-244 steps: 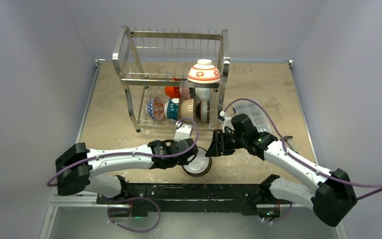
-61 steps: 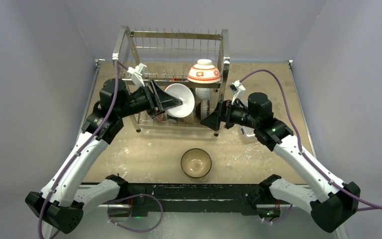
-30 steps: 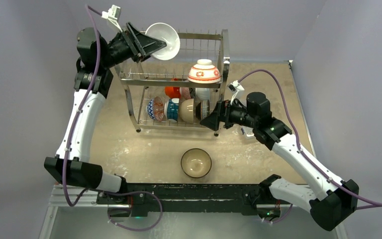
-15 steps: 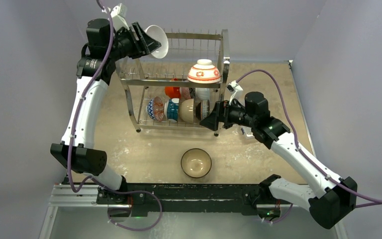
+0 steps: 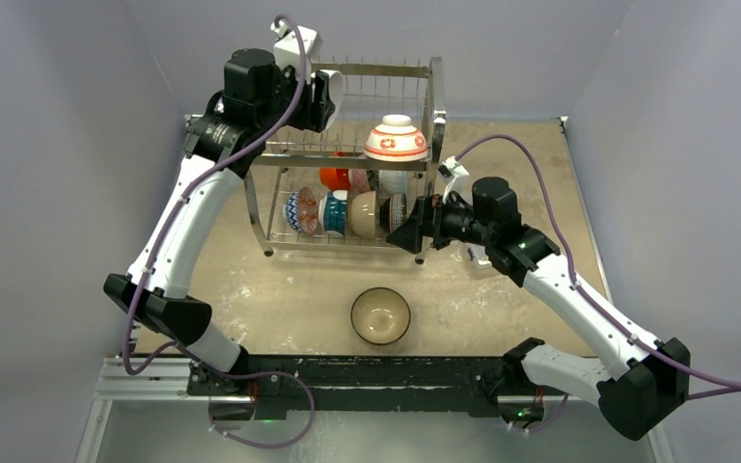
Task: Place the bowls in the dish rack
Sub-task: Turn the bowl upside down on the dish rack.
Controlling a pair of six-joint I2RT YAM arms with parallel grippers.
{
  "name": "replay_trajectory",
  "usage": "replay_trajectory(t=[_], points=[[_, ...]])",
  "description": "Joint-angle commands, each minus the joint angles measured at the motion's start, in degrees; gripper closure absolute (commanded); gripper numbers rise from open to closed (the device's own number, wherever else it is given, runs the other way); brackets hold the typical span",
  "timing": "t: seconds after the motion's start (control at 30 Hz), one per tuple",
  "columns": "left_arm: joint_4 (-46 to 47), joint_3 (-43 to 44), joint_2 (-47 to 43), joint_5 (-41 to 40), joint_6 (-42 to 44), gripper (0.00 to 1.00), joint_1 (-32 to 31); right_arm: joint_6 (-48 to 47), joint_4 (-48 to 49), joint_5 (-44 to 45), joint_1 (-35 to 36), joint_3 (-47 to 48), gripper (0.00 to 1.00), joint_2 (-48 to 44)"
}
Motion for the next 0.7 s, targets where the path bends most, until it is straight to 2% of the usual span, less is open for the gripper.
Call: replay_trajectory(t=[0.0,0.27,0.67], points=[[2.91,2.21,-3.52,-7.62,11.24,1.0,-3.29,-1.33,0.79,0.11,0.06,0.83,0.01,-0.4],[8.61,-5.38,-8.5,-14.02,26.08,1.0,-10.4,-1.54,0.86,0.2,0.07,0.59,0.01,-0.54],[9.32,-8.99,-10.76,-17.47,39.85,1.0,-12.9,-1.78,0.88,-0.04,0.09,0.17,0.02,-0.59]])
